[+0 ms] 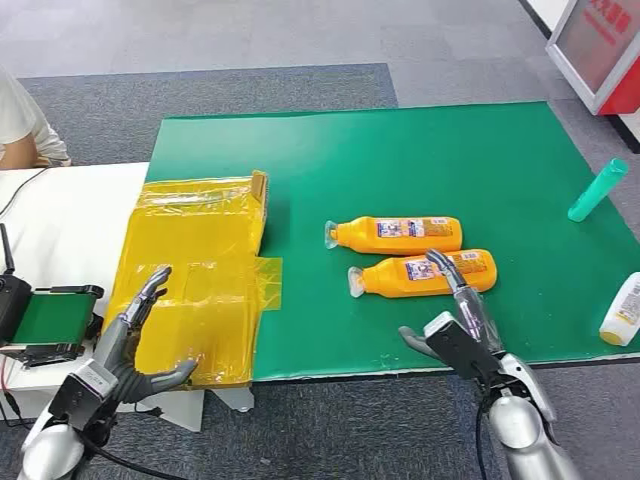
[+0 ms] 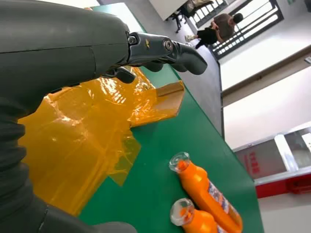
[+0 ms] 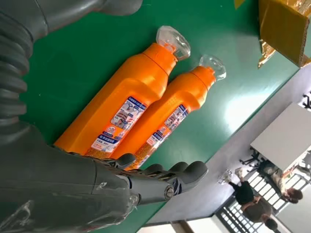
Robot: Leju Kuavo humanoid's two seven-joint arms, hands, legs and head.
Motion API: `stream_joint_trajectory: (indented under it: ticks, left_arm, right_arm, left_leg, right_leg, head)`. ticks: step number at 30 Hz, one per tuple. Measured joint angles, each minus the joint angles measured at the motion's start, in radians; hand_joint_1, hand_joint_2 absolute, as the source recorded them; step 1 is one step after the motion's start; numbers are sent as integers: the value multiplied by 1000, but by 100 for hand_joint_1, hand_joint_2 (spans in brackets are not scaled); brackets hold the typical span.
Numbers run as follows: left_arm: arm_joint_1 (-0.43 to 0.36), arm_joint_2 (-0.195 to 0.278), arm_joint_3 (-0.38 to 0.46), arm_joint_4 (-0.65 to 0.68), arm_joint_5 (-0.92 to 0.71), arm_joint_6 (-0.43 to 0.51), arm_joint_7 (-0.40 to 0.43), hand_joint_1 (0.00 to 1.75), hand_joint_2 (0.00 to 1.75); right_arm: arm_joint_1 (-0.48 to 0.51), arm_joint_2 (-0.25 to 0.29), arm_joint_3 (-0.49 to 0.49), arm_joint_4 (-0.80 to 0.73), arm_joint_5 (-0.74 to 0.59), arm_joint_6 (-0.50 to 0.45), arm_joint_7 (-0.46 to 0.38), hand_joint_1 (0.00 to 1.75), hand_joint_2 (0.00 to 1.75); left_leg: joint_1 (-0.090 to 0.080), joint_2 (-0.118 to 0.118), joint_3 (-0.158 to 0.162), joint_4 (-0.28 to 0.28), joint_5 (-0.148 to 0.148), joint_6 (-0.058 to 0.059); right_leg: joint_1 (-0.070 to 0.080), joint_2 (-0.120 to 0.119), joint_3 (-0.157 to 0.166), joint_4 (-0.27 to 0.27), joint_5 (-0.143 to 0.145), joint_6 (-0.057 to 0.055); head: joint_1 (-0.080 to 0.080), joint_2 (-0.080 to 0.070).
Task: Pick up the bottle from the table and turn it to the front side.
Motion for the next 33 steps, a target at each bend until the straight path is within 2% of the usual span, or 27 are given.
stream_joint_trajectory:
  ticks: [10,14,19,25,28,33]
  left_arm:
    - [1,0,4,0,54,15,21,0,175]
    - [1,-1,5,1,63,3,21,0,175]
    - [1,-7,2,0,87,-31,21,0,175]
    - [3,-24,1,-5,245,-111,27,0,175]
    - [5,-38,1,-9,341,-142,47,0,175]
    - [10,-48,2,-12,377,-155,52,0,175]
  right_arm:
    - [3,1,-3,4,-183,102,-6,0,175]
    - [-15,-2,-1,13,-42,59,51,0,175]
    - [-91,-22,20,76,120,48,140,0,175]
    - [-199,-57,71,186,302,38,196,0,175]
    - [-244,-68,95,240,337,37,201,0,175]
    - [-281,-70,111,300,307,49,182,0,175]
  left_leg:
    - [0,0,0,0,0,0]
    - [0,0,0,0,0,0]
    - [0,0,0,0,1,0]
    - [0,0,0,0,1,1]
    - [0,0,0,0,1,1]
    - [0,0,0,0,1,1]
  right_leg:
    - [0,0,0,0,0,0]
    - [0,0,0,0,0,0]
    - [0,0,0,0,1,0]
    - [0,0,1,0,2,0]
    - [0,0,1,0,2,0]
    - [0,0,1,0,2,0]
  head:
    - [0,0]
    - [0,0]
    - [0,0]
    - [0,0]
    - [0,0]
    - [0,0]
